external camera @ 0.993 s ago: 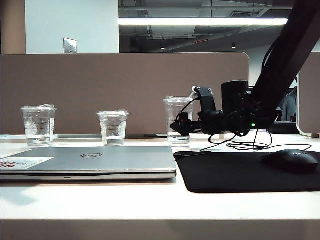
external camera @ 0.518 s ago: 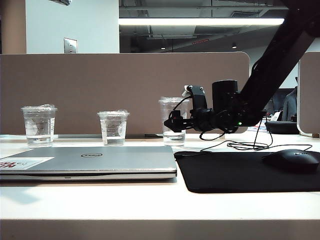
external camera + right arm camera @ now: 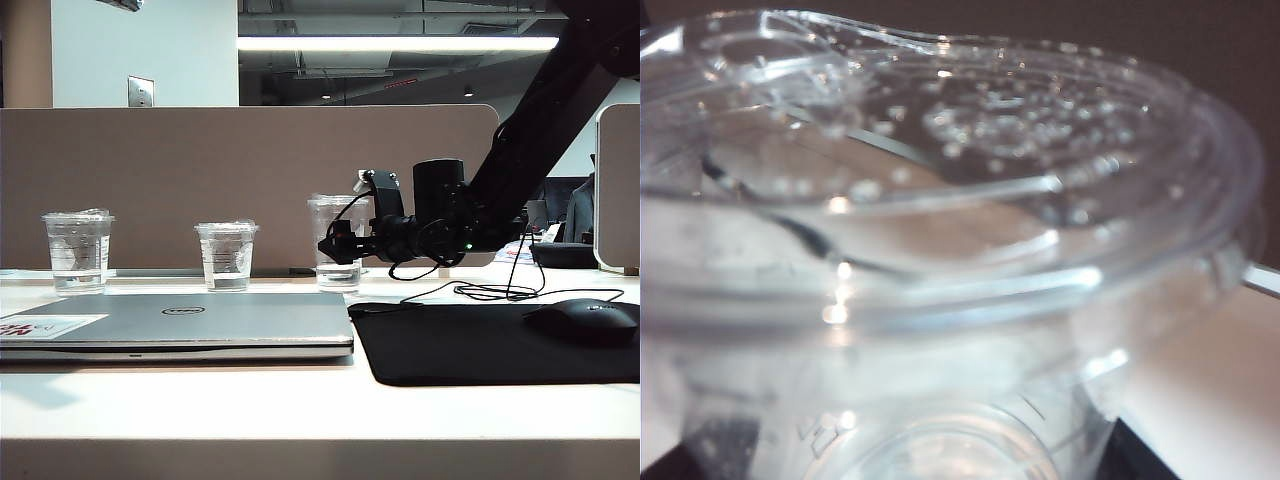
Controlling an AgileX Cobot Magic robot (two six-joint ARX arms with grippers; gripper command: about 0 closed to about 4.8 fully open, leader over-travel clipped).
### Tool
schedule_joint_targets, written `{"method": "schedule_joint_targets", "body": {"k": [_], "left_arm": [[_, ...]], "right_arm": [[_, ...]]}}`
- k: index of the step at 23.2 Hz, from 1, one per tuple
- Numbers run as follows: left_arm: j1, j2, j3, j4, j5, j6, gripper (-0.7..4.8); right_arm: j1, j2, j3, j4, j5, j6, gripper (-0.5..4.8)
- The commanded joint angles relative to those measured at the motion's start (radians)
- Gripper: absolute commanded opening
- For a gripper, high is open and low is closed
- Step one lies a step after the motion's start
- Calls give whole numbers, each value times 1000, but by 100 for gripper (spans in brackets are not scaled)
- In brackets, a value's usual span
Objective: Pick up the coffee cup on the right and place it on the right side of the laptop.
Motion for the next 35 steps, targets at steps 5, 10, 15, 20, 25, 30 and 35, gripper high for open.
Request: {"method": "schedule_joint_targets", "body": {"k": [5, 10, 15, 20, 25, 30, 35], "left_arm": [[1, -2, 4, 7, 6, 4, -5], [1, -2, 4, 6, 6, 4, -5], [1, -2, 4, 6, 6, 4, -5], [1, -2, 4, 6, 7, 4, -5], [1, -2, 4, 7, 6, 4, -5], [1, -2, 4, 6, 7, 4, -5], [1, -2, 4, 6, 6, 4, -5]], "right_arm": [[2, -8, 5, 29, 1, 1, 272], [2, -8, 5, 30, 1, 1, 264], [2, -9, 5, 32, 1, 0, 197], [2, -9, 5, 32, 1, 1, 198], [1, -26, 5, 23, 1, 28, 198], [-5, -94, 5, -43, 1, 27, 198], [-10, -136, 5, -52, 1, 27, 198]]}}
